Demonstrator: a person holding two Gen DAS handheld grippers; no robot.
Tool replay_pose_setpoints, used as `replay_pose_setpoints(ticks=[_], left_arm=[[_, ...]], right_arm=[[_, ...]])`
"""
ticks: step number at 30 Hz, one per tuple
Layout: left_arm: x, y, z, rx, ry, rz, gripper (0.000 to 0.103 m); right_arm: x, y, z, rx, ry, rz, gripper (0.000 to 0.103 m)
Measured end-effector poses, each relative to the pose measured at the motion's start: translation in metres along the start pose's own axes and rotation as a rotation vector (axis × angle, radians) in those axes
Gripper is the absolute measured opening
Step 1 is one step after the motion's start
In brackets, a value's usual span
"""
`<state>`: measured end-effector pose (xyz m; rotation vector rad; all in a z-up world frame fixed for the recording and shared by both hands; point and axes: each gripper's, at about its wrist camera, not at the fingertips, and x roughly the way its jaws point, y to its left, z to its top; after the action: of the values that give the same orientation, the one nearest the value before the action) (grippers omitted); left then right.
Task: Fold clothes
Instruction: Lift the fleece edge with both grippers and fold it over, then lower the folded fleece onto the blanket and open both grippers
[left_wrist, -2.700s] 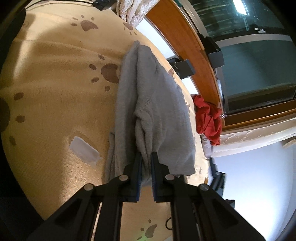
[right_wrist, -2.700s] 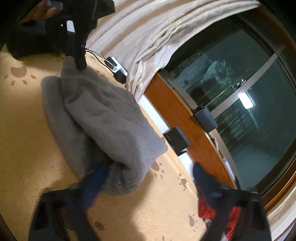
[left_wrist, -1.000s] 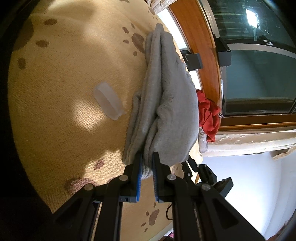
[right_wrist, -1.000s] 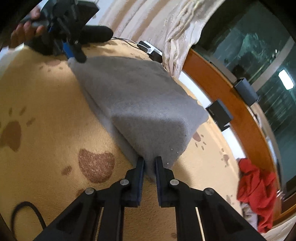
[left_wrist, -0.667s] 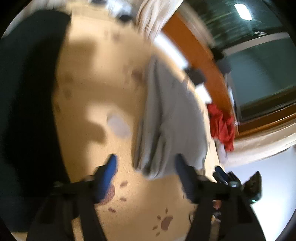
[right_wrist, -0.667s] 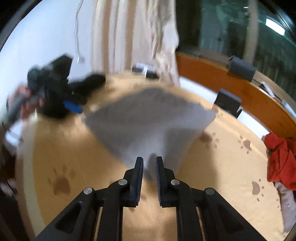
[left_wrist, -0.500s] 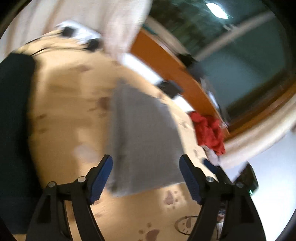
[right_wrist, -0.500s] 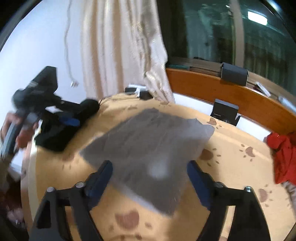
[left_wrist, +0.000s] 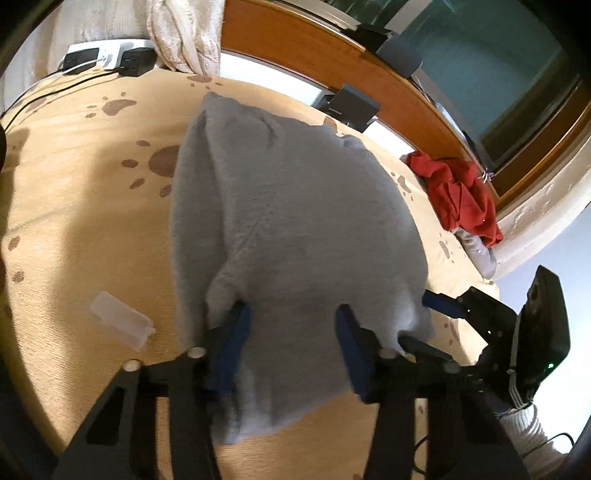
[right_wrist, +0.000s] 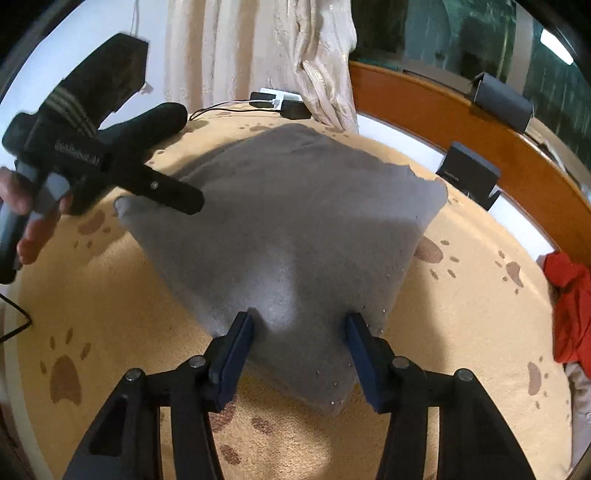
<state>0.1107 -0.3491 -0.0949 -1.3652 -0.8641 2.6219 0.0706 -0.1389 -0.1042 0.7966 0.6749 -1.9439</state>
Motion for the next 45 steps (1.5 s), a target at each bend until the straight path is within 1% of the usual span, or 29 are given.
replay_pose_setpoints(ticks=[1,4,5,6,7,8,9,10,11,13,14,17,22,24,25,27,28,29,30,32,33,34,35,39,40,42,43,44,45], left_arm=[[-0.001,0.004,0.001,-0.018,0.002,-0.015,0.043],[-0.004,0.013,0.009,-0.094,0.025,-0.063,0.043],[-0.006,0.012,0.013,-0.105,0.024,-0.068,0.043],[-0.011,0.002,0.017,-0.074,0.001,-0.046,0.043],[-0.016,-0.007,0.021,-0.044,-0.023,-0.024,0.046],[-0.02,-0.017,0.027,-0.015,-0.052,-0.003,0.054],[-0.023,-0.026,0.037,0.009,-0.095,0.014,0.06],[-0.026,-0.034,0.047,0.034,-0.138,0.031,0.072],[-0.03,-0.043,0.057,0.058,-0.182,0.049,0.08],[-0.034,-0.058,0.077,0.099,-0.262,0.083,0.081],[-0.027,-0.058,0.088,0.089,-0.269,0.094,0.081],[0.006,-0.045,0.116,0.026,-0.192,0.064,0.081],[0.063,-0.014,0.137,-0.064,-0.071,0.106,0.081],[0.074,-0.003,0.138,-0.092,-0.059,0.088,0.081],[0.074,-0.002,0.138,-0.08,-0.071,0.082,0.081],[0.074,-0.004,0.135,-0.052,-0.075,0.098,0.081],[0.074,-0.002,0.135,-0.046,-0.079,0.105,0.08],[0.075,-0.001,0.135,-0.039,-0.083,0.113,0.076],[0.075,0.001,0.134,-0.029,-0.089,0.122,0.073],[0.071,0.006,0.13,-0.013,-0.106,0.138,0.054],[0.07,0.008,0.129,-0.016,-0.111,0.134,0.05],[0.069,0.01,0.129,-0.019,-0.116,0.131,0.042],[0.069,0.012,0.128,-0.022,-0.12,0.127,0.037],[0.065,0.02,0.127,-0.032,-0.133,0.115,0.036],[0.062,0.017,0.128,-0.027,-0.116,0.118,0.038],[0.048,0.011,0.126,-0.023,-0.104,0.132,0.046],[0.036,0.007,0.121,-0.012,-0.122,0.134,0.06],[0.024,0.002,0.115,0.01,-0.146,0.136,0.078],[0.011,-0.003,0.108,0.037,-0.17,0.142,0.084]], right_arm=[[0.0,0.001,-0.001,-0.001,-0.006,-0.006,0.055],[-0.003,-0.002,-0.001,0.024,-0.015,0.013,0.055],[-0.006,-0.006,0.002,0.043,-0.021,0.034,0.055],[-0.014,-0.014,0.006,0.077,-0.037,0.067,0.055],[-0.021,-0.022,0.011,0.108,-0.06,0.09,0.055],[-0.03,-0.031,0.018,0.135,-0.095,0.097,0.055],[-0.038,-0.04,0.025,0.161,-0.131,0.104,0.055],[-0.044,-0.049,0.032,0.186,-0.164,0.109,0.055],[-0.045,-0.061,0.043,0.212,-0.192,0.108,0.056],[-0.036,-0.086,0.064,0.275,-0.228,0.101,0.06],[-0.025,-0.098,0.075,0.31,-0.224,0.091,0.06],[0.015,-0.123,0.1,0.345,-0.169,0.077,0.06],[0.074,-0.132,0.122,0.303,-0.058,0.141,0.06],[0.095,-0.131,0.122,0.279,-0.012,0.187,0.06],[0.101,-0.129,0.12,0.261,0.008,0.183,0.06],[0.113,-0.126,0.116,0.226,0.048,0.174,0.06],[0.119,-0.125,0.114,0.208,0.067,0.17,0.06],[0.123,-0.123,0.111,0.189,0.076,0.16,0.06],[0.122,-0.119,0.109,0.166,0.061,0.141,0.06],[0.119,-0.113,0.104,0.132,0.03,0.106,0.06],[0.118,-0.112,0.101,0.14,0.009,0.094,0.06],[0.117,-0.111,0.098,0.142,-0.007,0.086,0.06],[0.115,-0.11,0.096,0.141,-0.015,0.076,0.06],[0.113,-0.108,0.1,0.136,-0.004,0.039,0.062],[0.11,-0.107,0.102,0.142,0.002,0.028,0.063],[0.091,-0.106,0.104,0.18,-0.007,0.016,0.063],[0.07,-0.105,0.101,0.206,-0.057,0.033,0.063],[0.053,-0.1,0.096,0.216,-0.101,0.062,0.063],[0.038,-0.095,0.092,0.213,-0.135,0.087,0.063]])
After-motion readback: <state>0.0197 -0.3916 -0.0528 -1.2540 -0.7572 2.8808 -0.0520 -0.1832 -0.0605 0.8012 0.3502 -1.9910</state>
